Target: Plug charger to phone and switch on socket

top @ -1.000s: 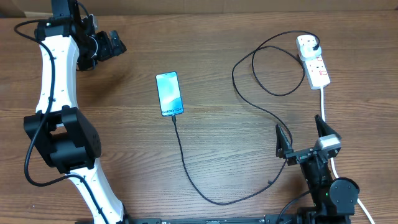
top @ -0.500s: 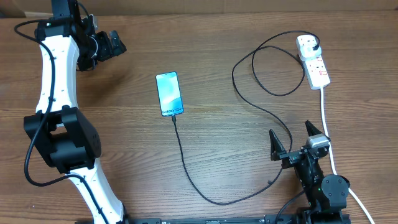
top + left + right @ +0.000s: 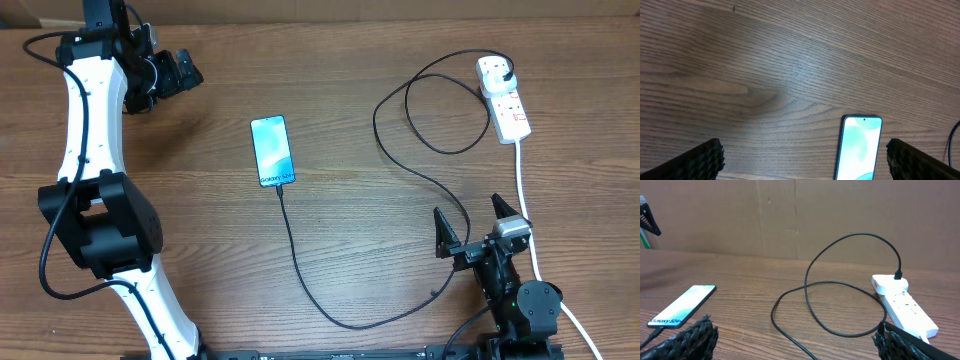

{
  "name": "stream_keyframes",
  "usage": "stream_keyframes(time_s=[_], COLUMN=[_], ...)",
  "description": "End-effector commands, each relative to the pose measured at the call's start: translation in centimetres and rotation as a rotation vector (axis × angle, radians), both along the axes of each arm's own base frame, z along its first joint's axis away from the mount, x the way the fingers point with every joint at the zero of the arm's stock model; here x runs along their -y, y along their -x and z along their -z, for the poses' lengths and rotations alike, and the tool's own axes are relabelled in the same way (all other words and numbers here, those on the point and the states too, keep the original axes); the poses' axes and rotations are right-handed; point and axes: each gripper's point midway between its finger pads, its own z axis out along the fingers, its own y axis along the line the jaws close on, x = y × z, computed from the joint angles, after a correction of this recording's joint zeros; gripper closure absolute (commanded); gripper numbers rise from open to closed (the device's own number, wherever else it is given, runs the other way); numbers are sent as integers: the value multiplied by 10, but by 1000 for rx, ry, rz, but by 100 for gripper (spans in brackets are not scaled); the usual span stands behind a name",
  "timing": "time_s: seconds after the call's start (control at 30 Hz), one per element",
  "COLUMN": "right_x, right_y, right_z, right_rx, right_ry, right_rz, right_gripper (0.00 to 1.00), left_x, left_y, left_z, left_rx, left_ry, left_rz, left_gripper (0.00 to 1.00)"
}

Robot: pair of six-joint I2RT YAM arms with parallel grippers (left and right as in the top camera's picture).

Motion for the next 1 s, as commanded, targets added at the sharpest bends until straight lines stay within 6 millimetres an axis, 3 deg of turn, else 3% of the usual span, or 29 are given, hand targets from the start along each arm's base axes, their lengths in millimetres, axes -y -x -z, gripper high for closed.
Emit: stream_keyframes(time_s=[0.0,0.17,0.27,0.43,0.53,0.7,0.83,0.97], right_x=[0,0,0,0,0,0,0,0], right_y=[0,0,0,0,0,0,0,0], right_z=[1,1,1,1,1,1,1,1], right_rx=[5,5,5,5,5,5,5,5], right_ry=[-6,-6,-6,-6,-6,-6,-6,-6], right_rz=[2,2,2,2,2,2,2,2], right_gripper=[0,0,0,0,0,0,0,0], left_x=[3,2,-10,-12,-12,15,31,43], left_y=[-2,-2,1,16,38,66,109,151], left_z=[-7,-5,-9,-50,-82,-134,-145,-134], left_rx=[17,13,8,79,162,494,674,805], left_ry=[-9,-14,-79,-197,-285,-262,-284,-325], left_rz=[7,5,-21,-40,-61,32,116,184], left_gripper=[0,0,0,0,1,0,0,0])
